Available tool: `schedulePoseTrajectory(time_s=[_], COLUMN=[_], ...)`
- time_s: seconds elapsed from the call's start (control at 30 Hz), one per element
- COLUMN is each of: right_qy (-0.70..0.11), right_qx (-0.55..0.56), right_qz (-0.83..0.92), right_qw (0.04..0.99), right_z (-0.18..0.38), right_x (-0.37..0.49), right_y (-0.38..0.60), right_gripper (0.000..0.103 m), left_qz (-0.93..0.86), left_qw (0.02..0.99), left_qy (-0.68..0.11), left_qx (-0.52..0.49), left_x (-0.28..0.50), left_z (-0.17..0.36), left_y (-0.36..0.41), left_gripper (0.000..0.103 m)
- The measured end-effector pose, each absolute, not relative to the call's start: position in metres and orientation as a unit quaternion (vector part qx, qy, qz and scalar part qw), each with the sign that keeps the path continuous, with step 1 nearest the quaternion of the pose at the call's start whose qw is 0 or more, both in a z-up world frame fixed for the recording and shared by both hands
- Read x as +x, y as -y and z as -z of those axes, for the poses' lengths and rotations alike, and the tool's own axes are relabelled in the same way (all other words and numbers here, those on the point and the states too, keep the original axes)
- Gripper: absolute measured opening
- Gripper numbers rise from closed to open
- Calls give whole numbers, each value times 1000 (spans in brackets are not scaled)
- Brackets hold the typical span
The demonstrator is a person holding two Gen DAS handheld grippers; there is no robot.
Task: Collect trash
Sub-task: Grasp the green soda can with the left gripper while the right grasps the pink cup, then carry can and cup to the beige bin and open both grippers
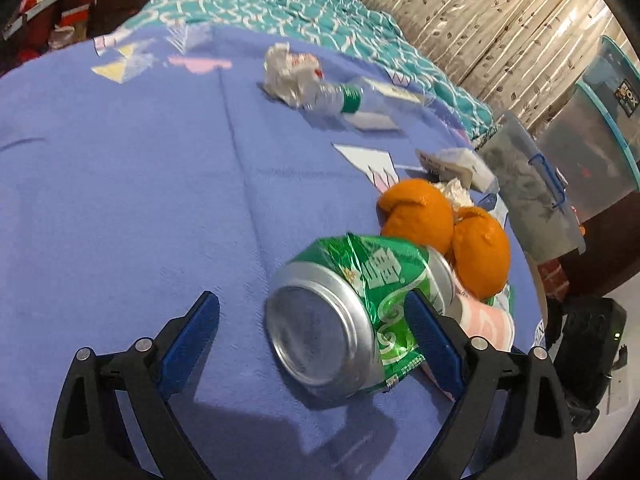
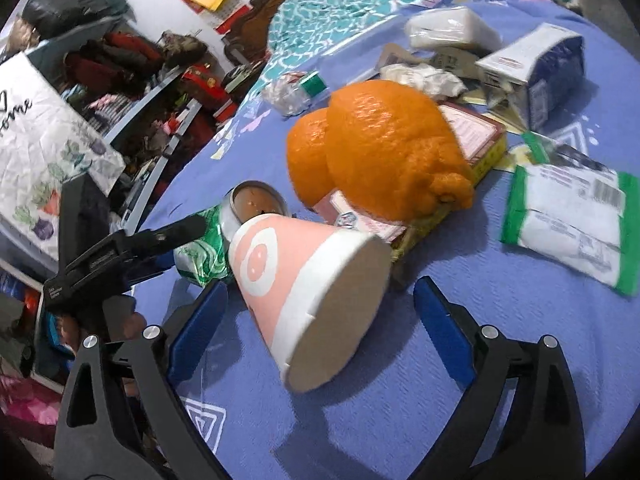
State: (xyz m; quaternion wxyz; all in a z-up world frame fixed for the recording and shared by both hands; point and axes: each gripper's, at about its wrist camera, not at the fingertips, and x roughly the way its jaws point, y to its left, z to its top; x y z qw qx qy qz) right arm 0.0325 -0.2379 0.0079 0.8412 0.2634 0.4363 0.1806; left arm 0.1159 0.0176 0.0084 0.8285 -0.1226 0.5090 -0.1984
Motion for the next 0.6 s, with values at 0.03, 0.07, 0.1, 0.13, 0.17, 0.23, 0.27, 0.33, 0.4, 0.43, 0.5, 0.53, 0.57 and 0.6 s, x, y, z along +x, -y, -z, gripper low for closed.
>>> schedulePoseTrajectory(time_s=[0.03,0.07,0.1,0.13,0.17,0.23,0.27,0.33,0.4,0.43,0.5,0.53,0.57,0.6], right_qy=[-439,-444,-444,-441,-439,-434,-430,-419,-406,-399,-371,-371,-359,-348], right_qx=[261,261,266,270,272,278,280,283,298,310,347,347,359,370], right_qz=[-188,-200,-213,-220,-231,-250,-256,-256,-255,-250,-222,-222,-208,-195], right_qw=[839,833,829,827,825,820,819,824,825,826,833,833,836,839], right_z=[-7,-6,-6,-7,-9,-12,-14,-18,-20,-19,-17,-17,-16,-16], right_x=[33,34,34,30,27,18,10,-5,-18,-25,-42,-42,-48,-56], right_y=[235,231,232,232,234,237,240,249,266,277,314,314,328,344], right_gripper=[70,59,48,42,33,23,19,19,18,18,18,18,18,18], left_qz=[187,191,195,189,182,174,182,200,219,227,250,262,274,283], left_qw=[837,835,832,834,837,844,844,841,839,839,833,829,826,823], left_qy=[-502,-506,-509,-508,-506,-497,-493,-489,-483,-481,-483,-485,-487,-488], left_qx=[-109,-98,-99,-103,-103,-100,-106,-118,-122,-119,-105,-93,-78,-66], left_x=[113,112,111,109,106,96,88,76,64,59,53,52,52,51], left_z=[-9,-8,-6,-7,-8,-13,-16,-22,-30,-34,-42,-45,-48,-50], left_y=[-15,-11,-11,-12,-13,-16,-19,-20,-14,-7,19,35,56,74], left_gripper=[66,49,48,48,48,47,47,47,47,47,46,46,46,46])
